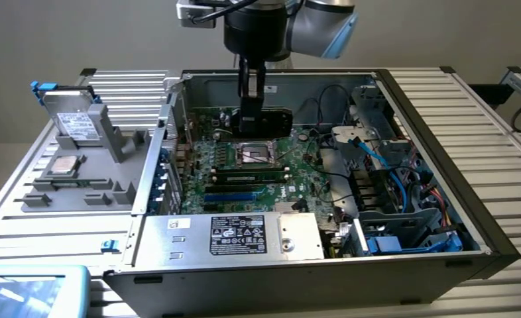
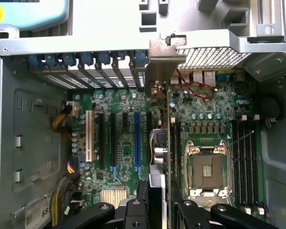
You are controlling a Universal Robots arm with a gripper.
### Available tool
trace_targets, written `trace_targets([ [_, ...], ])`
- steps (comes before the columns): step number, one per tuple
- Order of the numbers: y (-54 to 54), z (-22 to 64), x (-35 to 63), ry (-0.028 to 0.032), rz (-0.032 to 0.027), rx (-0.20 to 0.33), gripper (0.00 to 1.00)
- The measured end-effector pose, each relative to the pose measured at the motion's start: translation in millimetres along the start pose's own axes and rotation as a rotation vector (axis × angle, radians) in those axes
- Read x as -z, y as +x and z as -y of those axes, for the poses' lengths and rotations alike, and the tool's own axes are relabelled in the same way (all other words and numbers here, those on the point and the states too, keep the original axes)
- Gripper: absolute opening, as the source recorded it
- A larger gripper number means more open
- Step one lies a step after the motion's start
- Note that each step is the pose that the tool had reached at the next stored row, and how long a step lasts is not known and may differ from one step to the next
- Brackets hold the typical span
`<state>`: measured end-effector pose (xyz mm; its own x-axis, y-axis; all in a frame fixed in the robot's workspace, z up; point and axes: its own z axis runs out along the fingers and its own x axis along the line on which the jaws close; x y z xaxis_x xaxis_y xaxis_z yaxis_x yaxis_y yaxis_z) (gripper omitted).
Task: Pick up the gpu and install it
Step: 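Insert the gpu into the slot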
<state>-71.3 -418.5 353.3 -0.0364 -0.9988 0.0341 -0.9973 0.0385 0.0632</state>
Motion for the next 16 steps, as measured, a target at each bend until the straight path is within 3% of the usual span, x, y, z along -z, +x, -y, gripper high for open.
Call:
trace_targets([
  [4, 6.4, 0.1, -6.5, -0.0004, 0.0115, 0.001, 0.29],
  [6, 8.5, 0.0, -10.2, -0.0003, 0.0127, 0.001, 0.29],
  [12, 9.9, -1.3, -20.3, -0.0003, 0.0101, 0.001, 0.29],
  [16, 9.9, -2.7, -25.3, -0.0002, 0.002, 0.0, 0.29],
])
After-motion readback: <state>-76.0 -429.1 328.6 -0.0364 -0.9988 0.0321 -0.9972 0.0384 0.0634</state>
